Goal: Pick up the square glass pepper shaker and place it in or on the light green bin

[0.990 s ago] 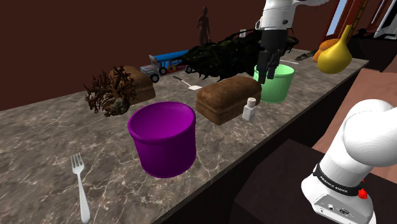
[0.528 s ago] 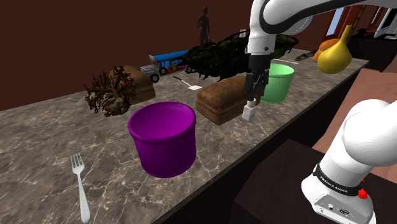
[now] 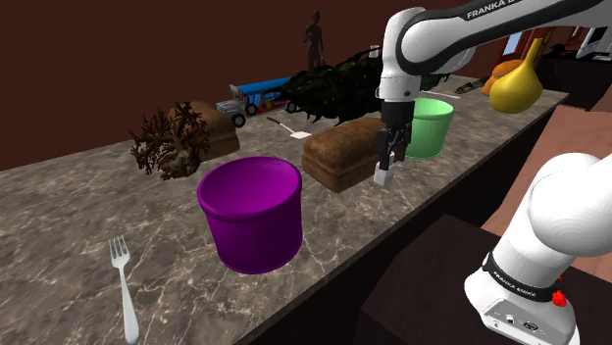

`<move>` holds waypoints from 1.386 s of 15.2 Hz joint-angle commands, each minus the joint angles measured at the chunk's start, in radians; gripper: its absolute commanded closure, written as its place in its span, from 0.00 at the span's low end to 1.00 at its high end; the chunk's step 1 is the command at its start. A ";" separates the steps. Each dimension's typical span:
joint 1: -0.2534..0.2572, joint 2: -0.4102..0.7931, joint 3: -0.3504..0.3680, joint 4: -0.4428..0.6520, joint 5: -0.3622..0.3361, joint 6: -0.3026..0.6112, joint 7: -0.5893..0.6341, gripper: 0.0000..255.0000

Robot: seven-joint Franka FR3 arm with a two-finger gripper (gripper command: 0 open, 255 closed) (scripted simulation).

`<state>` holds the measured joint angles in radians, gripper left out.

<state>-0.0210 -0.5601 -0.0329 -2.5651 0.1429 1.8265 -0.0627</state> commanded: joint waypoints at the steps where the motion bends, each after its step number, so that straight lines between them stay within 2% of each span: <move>1: 0.000 -0.002 -0.001 -0.006 0.000 0.004 -0.001 0.00; 6: 0.000 -0.002 0.000 -0.005 0.000 0.004 -0.001 0.00; 7: 0.000 -0.002 0.000 -0.005 0.000 0.004 -0.001 1.00; 16: 0.000 -0.002 -0.001 -0.006 0.000 0.004 -0.001 1.00; 21: -0.001 -0.019 -0.001 0.050 -0.004 -0.068 0.009 1.00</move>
<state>-0.0226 -0.5751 -0.0350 -2.5273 0.1391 1.7745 -0.0573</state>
